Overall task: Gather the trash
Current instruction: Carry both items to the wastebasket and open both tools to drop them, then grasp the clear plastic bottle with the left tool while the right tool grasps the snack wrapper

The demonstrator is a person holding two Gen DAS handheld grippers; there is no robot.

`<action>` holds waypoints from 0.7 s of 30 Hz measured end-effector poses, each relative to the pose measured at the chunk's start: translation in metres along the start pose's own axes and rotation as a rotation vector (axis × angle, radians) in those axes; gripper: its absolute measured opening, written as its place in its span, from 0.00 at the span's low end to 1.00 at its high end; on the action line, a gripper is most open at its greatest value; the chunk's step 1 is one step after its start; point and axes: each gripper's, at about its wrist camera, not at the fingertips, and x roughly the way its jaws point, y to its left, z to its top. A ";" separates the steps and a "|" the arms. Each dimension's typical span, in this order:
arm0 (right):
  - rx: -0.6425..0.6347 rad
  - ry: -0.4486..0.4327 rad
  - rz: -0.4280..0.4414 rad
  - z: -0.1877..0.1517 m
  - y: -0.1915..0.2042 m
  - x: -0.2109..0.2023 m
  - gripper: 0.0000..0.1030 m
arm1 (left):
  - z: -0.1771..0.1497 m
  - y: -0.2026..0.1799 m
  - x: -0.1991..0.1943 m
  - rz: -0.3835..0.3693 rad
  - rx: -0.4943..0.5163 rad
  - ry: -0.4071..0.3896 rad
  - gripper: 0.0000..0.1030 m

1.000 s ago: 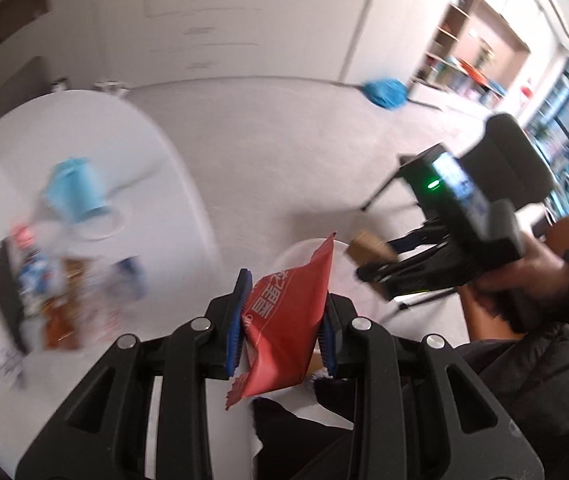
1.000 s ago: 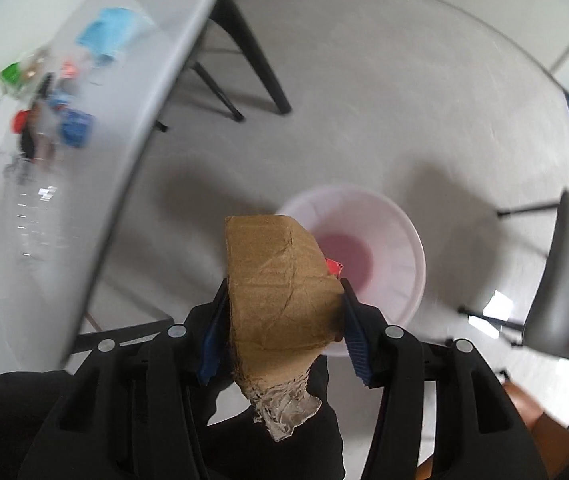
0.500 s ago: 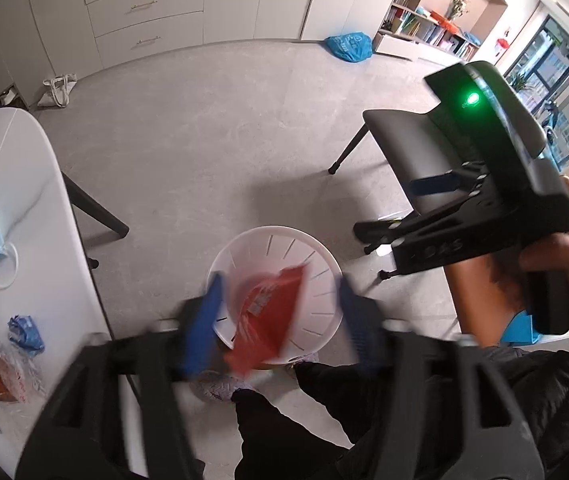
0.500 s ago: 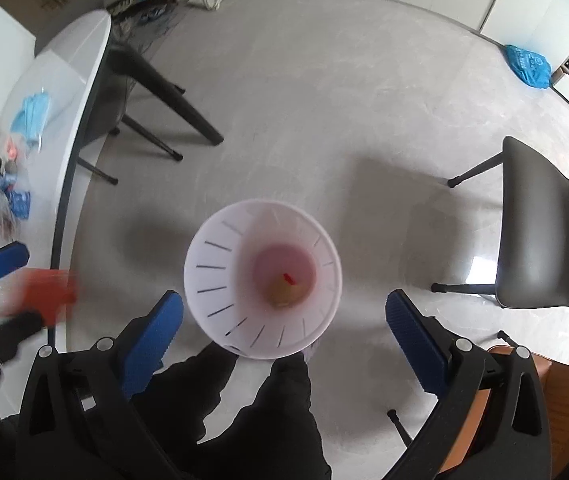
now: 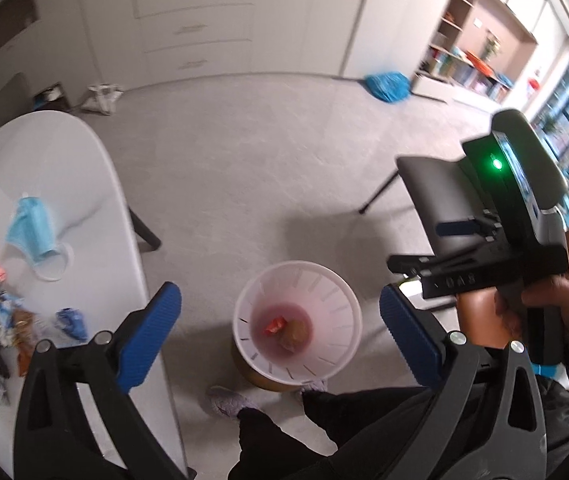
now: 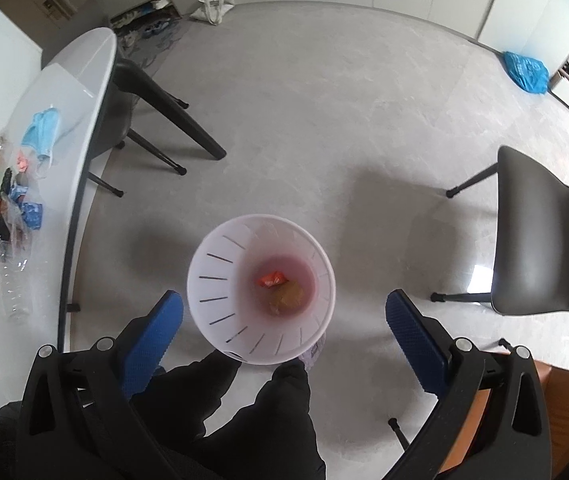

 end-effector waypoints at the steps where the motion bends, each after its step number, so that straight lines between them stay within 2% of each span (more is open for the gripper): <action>1: -0.006 -0.004 0.005 0.001 0.003 -0.001 0.98 | 0.001 0.005 -0.005 0.009 -0.016 -0.009 0.92; 11: -0.069 -0.034 0.040 0.018 0.041 -0.007 0.98 | -0.004 0.033 -0.023 0.073 -0.114 -0.040 0.92; 15: -0.108 -0.046 0.065 0.024 0.064 -0.010 0.98 | -0.010 0.052 -0.039 0.146 -0.168 -0.070 0.92; 21: -0.175 -0.055 0.113 0.032 0.105 -0.012 0.98 | -0.030 0.100 -0.063 0.255 -0.313 -0.080 0.92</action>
